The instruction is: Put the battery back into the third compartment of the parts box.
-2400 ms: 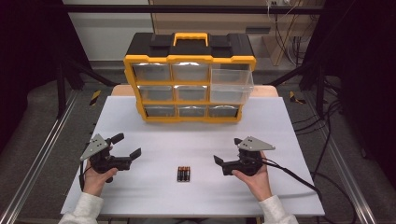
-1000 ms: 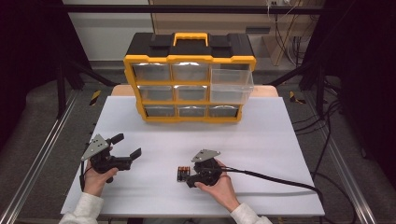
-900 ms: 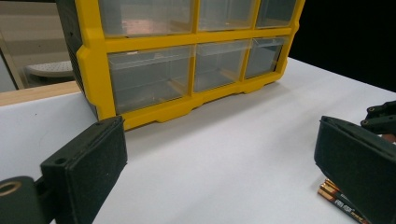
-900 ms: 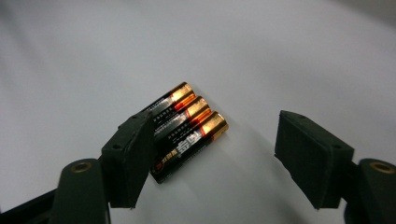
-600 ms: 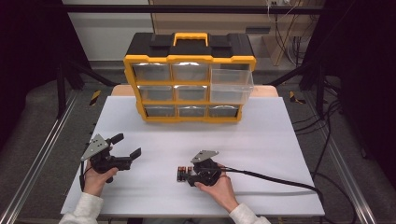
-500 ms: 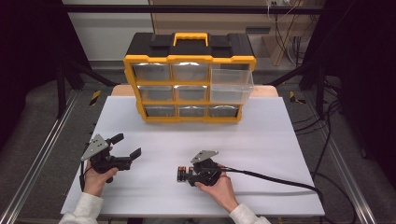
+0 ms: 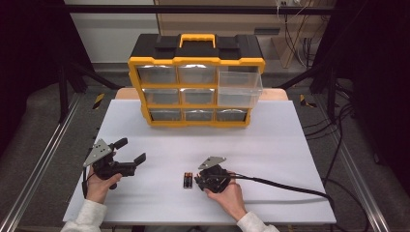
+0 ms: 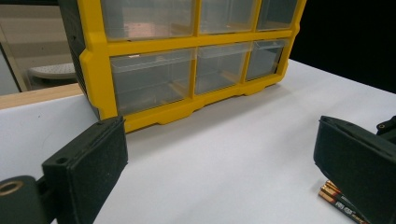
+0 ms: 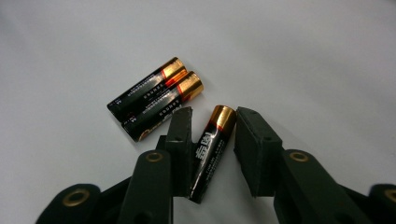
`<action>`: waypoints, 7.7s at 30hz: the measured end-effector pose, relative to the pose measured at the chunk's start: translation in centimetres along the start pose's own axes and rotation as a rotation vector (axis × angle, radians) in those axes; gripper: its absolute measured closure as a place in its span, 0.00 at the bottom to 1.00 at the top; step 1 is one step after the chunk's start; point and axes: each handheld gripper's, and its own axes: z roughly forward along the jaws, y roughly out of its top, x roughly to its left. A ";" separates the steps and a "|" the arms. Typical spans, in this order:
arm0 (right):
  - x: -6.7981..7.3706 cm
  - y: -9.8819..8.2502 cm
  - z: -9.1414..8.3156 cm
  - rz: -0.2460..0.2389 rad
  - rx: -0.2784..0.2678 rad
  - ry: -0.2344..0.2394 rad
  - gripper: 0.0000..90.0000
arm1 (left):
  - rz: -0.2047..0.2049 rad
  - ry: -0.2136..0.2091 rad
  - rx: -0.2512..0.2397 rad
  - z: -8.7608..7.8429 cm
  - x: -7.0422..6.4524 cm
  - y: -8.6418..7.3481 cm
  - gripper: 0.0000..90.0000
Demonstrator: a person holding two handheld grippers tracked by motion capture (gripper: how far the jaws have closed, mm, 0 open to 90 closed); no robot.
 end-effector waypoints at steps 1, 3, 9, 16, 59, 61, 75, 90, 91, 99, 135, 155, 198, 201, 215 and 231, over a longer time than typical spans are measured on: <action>0.0 0.0 0.0 0.000 0.001 -0.002 0.78 | 0.000 0.000 0.000 0.0 0.0 0.0 0.03; 0.0 0.0 0.0 0.004 0.002 -0.006 0.80 | 0.000 0.001 -0.001 0.0 0.0 0.0 0.03; -0.1 0.0 -0.1 0.003 0.007 -0.002 0.86 | 0.001 0.000 -0.002 0.0 0.0 0.0 0.03; -0.2 0.1 -0.4 0.002 0.008 0.018 0.86 | 0.002 0.001 -0.003 0.0 0.0 0.0 0.03; -5.4 5.3 -14.2 0.033 -0.287 -0.016 0.86 | -0.001 0.004 0.012 0.2 0.0 -0.1 0.02; -5.8 5.8 -15.2 0.029 -0.306 -0.026 0.86 | 0.000 0.004 0.013 0.2 0.0 -0.1 0.02; -7.0 10.0 -20.5 0.016 -0.394 -0.085 0.86 | 0.000 0.006 0.013 0.2 0.0 -0.1 0.02; -8.6 14.9 -22.6 0.031 -0.453 -0.147 0.86 | 0.001 0.005 0.011 0.2 0.0 -0.1 0.02; -8.9 15.2 -22.6 0.038 -0.451 -0.149 0.86 | 0.001 0.005 0.012 0.2 0.0 -0.1 0.02; -10.5 17.1 -22.2 0.044 -0.443 -0.212 0.86 | -0.001 0.005 0.009 0.2 0.1 -0.1 0.02; -14.4 18.6 -17.8 0.112 -0.249 -0.297 0.83 | 0.002 0.005 0.010 0.2 0.1 -0.2 0.02; -10.1 15.5 -22.0 0.058 -0.548 -0.283 0.08 | 0.000 0.011 0.009 0.1 0.1 -0.1 0.02; -4.5 3.2 -8.5 0.112 -0.365 -0.062 0.04 | 0.010 0.014 0.010 0.0 0.1 0.0 0.02; -4.0 2.9 -7.5 0.108 -0.339 -0.052 0.03 | 0.010 0.012 0.007 0.0 0.0 0.0 0.02; -2.3 2.2 -4.4 0.081 -0.258 -0.027 0.03 | 0.008 0.011 0.009 0.0 0.1 -0.1 0.02; 0.1 1.6 -0.6 0.031 -0.141 0.011 0.05 | 0.005 0.008 0.013 0.1 0.1 -0.1 0.02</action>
